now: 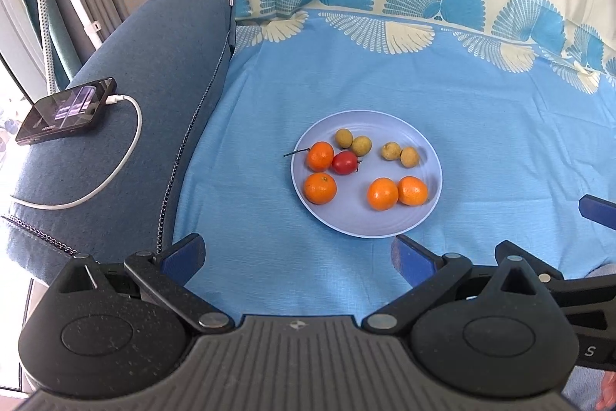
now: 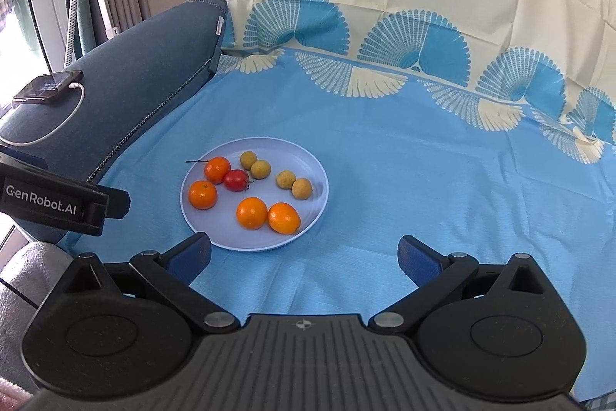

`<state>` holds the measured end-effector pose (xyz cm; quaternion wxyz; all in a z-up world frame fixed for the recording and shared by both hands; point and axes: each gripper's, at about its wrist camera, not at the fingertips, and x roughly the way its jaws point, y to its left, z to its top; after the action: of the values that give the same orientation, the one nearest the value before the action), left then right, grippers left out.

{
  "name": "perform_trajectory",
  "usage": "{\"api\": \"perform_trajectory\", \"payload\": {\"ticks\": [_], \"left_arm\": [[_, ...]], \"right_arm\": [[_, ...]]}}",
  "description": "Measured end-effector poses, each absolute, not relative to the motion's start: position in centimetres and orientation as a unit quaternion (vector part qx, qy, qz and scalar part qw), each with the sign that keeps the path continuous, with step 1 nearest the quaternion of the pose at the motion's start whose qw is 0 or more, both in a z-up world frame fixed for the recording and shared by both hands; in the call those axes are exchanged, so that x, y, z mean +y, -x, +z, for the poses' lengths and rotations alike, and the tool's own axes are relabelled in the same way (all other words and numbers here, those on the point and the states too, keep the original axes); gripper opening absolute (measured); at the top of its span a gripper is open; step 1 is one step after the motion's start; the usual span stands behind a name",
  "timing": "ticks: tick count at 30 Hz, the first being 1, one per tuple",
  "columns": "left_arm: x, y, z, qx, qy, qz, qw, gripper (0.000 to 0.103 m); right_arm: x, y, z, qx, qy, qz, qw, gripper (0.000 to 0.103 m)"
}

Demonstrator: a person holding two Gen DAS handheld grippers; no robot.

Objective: Organize fruits

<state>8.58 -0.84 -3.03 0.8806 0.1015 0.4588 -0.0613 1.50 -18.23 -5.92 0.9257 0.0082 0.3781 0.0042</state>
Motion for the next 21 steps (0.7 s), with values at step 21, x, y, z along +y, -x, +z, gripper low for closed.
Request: {"api": "perform_trajectory", "payload": {"ticks": [21], "left_arm": [[-0.79, -8.7, -3.6, 0.463, -0.111, -0.058, 0.878, 0.103]], "right_arm": [[-17.93, -1.58, -5.95, 0.38, -0.008, 0.004, 0.925, 0.102]]}}
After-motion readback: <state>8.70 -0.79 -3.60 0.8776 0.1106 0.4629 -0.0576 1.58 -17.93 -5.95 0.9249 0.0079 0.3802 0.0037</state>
